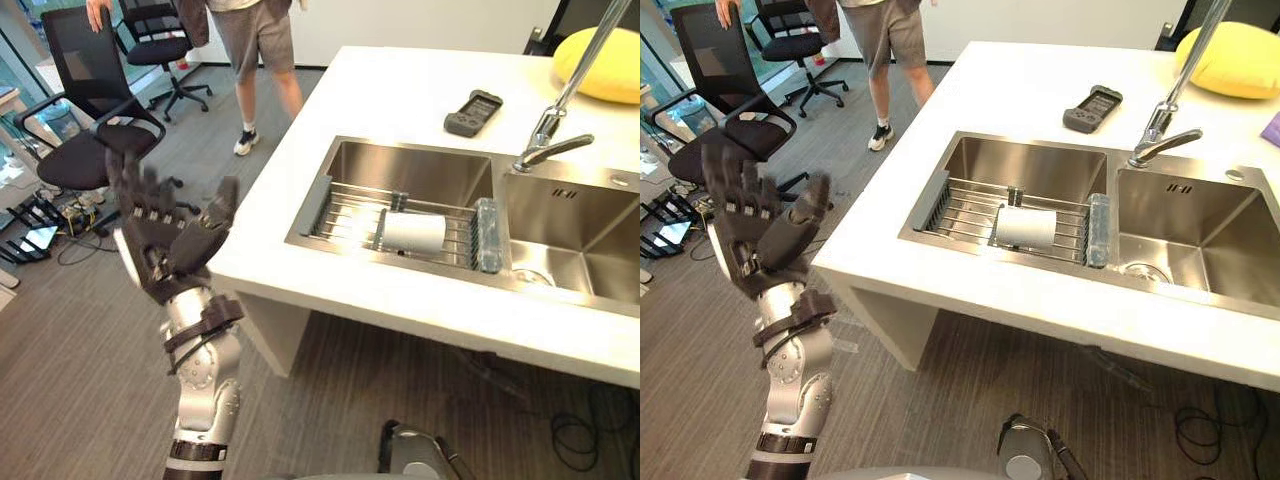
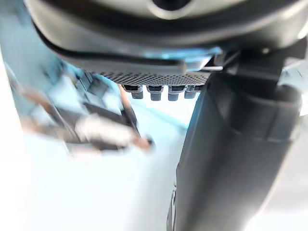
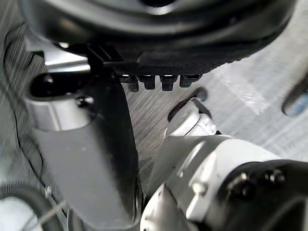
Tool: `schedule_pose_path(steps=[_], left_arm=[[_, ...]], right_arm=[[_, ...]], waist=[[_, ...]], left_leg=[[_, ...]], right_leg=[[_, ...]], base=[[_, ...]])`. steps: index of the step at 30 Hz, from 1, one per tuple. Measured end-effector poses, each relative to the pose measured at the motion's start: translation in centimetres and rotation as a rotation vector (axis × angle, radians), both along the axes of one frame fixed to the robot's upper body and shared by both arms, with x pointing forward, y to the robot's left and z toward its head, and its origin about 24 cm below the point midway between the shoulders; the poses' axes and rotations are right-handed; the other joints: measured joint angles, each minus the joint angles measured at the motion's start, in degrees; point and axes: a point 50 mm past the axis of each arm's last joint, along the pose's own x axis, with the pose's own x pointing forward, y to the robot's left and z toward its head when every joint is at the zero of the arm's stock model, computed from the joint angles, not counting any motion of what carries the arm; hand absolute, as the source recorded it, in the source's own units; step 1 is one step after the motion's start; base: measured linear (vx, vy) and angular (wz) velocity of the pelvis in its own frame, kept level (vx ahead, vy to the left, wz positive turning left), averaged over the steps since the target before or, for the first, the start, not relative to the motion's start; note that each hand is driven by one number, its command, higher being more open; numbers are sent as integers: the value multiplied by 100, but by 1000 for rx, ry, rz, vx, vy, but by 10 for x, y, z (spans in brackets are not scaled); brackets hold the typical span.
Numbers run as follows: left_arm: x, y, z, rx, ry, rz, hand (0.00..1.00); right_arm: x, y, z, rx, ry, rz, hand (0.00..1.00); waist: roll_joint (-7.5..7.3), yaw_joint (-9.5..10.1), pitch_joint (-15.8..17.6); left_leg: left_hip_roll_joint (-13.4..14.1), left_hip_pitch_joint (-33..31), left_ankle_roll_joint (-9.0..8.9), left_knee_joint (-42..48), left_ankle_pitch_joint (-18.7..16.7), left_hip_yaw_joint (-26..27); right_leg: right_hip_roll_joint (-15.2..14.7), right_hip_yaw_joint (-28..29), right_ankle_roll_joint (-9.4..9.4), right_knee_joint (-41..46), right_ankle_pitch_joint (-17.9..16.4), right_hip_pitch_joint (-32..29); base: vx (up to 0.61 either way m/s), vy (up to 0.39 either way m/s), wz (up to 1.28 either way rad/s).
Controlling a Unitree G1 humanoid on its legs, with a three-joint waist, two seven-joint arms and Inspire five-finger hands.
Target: Walk over to the sink, pick up the cup, carry it to the dishwasher, place the cup inside the dishwasher, then close the dishwasher door
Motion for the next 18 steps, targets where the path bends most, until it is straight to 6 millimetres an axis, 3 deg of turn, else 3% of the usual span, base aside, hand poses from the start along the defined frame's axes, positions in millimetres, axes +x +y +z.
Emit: schedule_pose_path(steps=[3, 5, 6, 7, 9, 10, 12, 13, 14, 15, 18], left_arm=[[6, -10, 8, 36, -14, -62, 100], [7, -15, 4, 48, 24, -82, 100], [9, -18, -1, 60, 64, -98, 100], [10, -19, -3, 66, 78, -101, 100], [11, -18, -6, 85, 93, -107, 100], [10, -18, -5, 105, 84, -122, 100], [6, -17, 0, 133, 47, -155, 100], [2, -15, 4, 134, 15, -172, 100], [0, -14, 9, 123, -18, -191, 100], [-1, -12, 10, 124, -27, -197, 100], [0, -14, 16, 146, -51, -262, 100]], right_arm=[[0, 2, -1, 11, 7, -1, 100], [-2, 3, -2, 22, 14, -17, 100], [-5, 2, -2, 32, 27, -24, 100], [-7, 2, -2, 37, 37, -21, 100], [-13, 1, -3, 46, 60, -19, 100], [-17, -3, -2, 37, 73, -12, 100], [-18, -7, -1, 34, 82, 3, 100], [-16, -9, 0, 32, 81, 24, 100], [-12, -14, 1, 17, 70, 41, 100], [-10, -14, 1, 13, 65, 45, 100], [-2, 4, -1, 57, 15, 20, 100]], waist=[[35, -61, -26], [56, -84, -37], [85, -134, -33], [26, -147, 6], [3, -90, 34], [-18, -49, 47], [-19, 53, 48], [26, 149, 38], [251, 170, 13], [279, 162, 0], [58, 63, -97]], left_leg=[[39, -18, 23, 218, 20, 104], [72, -364, -66, 957, 72, 201], [196, -833, -268, 1965, 322, 266], [241, -1023, -276, 2365, 330, 278], [206, -1237, -123, 2454, -166, 526], [35, -1448, 47, 2154, -287, 548], [-222, -1834, 58, 1497, -201, 389], [-244, -1939, 20, 844, 244, 322], [-3, -1932, 6, 575, 1025, 432], [40, -1888, 61, 694, 972, 576], [-191, -1730, 172, 521, 805, 994]], right_leg=[[85, 21, 19, 57, -248, 2], [133, 44, -13, -93, -276, 96], [228, 20, -84, -488, -211, 390], [249, 22, -123, -691, -144, 559], [272, 91, -181, -1151, -53, 1038], [263, 191, -189, -1383, -48, 1257], [203, 371, -160, -1584, -39, 1371], [194, 523, 18, -1601, 30, 1369], [387, 689, 196, -1570, 42, 1408], [404, 816, 279, -1523, 26, 1427], [102, 1146, 546, -1271, -65, 1195]], base=[[151, -159, -12], [128, -82, -8], [125, -26, 15], [129, -2, 14], [149, 39, -4], [205, 67, -17], [146, 109, -42], [154, 178, -92], [185, 194, -102], [227, 216, -98], [223, 206, -55]])
